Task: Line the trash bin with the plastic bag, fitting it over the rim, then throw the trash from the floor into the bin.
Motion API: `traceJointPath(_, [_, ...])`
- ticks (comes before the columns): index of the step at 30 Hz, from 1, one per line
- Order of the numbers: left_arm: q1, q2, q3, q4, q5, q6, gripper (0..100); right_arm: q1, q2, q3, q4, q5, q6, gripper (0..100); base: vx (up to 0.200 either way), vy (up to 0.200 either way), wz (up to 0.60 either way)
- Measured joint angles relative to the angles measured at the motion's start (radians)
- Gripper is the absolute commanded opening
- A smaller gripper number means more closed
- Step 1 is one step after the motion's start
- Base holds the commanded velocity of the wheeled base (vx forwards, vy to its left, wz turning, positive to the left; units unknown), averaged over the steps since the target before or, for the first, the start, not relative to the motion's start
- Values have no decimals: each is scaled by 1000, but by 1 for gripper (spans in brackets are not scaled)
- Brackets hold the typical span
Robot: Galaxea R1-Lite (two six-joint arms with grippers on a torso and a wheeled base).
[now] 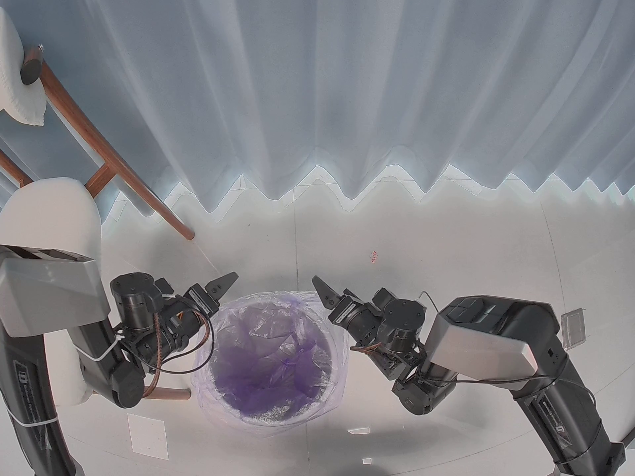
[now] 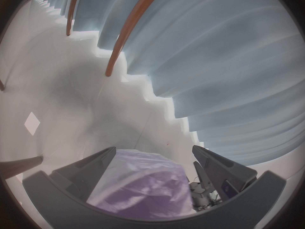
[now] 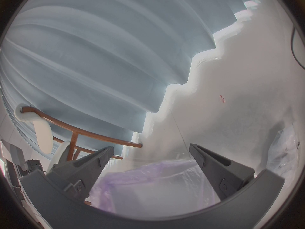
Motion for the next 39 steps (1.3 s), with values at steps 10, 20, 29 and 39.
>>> traceJointPath(10, [-26,-162,89,1,-66,6,100,16,-159,159,-1,0,21,100,0,0,0])
traceJointPath(20, [-34,-193,99,0,-76,23,100,46,-344,335,-1,16,24,100,-100,0,0])
traceJointPath(29, [-36,-202,126,0,-130,28,100,101,-474,519,-1,110,12,100,-200,0,0])
traceJointPath(39, [-34,-199,137,0,-138,29,100,94,-414,487,0,114,-24,100,-200,0,0])
